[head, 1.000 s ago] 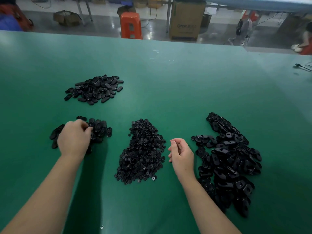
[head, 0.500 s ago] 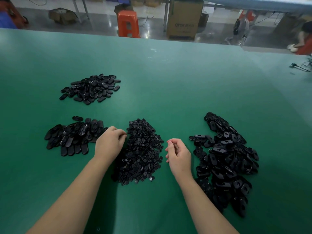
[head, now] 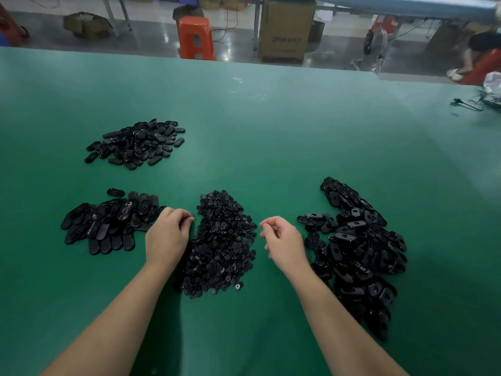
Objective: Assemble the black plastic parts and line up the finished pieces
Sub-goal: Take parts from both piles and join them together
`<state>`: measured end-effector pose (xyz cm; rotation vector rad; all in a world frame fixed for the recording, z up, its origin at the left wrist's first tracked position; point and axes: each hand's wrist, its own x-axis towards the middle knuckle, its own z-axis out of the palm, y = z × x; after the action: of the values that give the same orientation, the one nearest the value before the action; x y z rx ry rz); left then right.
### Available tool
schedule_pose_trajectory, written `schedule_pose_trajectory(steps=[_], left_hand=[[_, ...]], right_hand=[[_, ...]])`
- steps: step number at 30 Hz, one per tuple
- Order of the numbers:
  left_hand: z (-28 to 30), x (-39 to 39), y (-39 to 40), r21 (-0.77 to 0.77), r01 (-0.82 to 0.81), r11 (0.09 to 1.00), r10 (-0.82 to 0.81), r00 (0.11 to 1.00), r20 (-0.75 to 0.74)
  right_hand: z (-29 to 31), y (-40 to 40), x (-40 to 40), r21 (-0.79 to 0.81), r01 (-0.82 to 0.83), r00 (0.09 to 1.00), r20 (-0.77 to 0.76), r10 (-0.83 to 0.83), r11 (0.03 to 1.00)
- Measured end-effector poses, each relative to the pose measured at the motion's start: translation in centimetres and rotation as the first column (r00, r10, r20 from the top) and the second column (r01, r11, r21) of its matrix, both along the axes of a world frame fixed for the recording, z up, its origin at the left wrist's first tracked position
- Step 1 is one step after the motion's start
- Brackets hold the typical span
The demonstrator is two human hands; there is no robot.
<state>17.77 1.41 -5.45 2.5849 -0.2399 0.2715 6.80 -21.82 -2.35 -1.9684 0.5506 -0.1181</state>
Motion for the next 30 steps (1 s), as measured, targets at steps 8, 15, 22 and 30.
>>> schedule_pose_trajectory(steps=[8,15,22,30], left_hand=[[-0.2,0.1,-0.1,-0.026,-0.035,0.999,0.035,0.999,0.009],[-0.2,0.0,-0.1,-0.019,-0.016,1.000,0.016,1.000,0.009],[-0.2,0.0,-0.1,-0.016,-0.012,1.000,0.013,1.000,0.010],[0.2,-0.3,0.0,-0.180,-0.017,0.984,0.018,1.000,0.005]], right_hand=[[3.6,-9.5,1.7,-0.761,-0.260,0.928,-0.366,-0.062,0.595],[3.6,-11.2,2.7,-0.699,-0.432,0.844,-0.536,-0.017,0.570],[4.2,-11.7,3.0,-0.672,-0.412,0.851,-0.526,-0.005,0.615],[6.0,-10.2,3.0,-0.452,-0.117,0.976,-0.217,0.018,0.884]])
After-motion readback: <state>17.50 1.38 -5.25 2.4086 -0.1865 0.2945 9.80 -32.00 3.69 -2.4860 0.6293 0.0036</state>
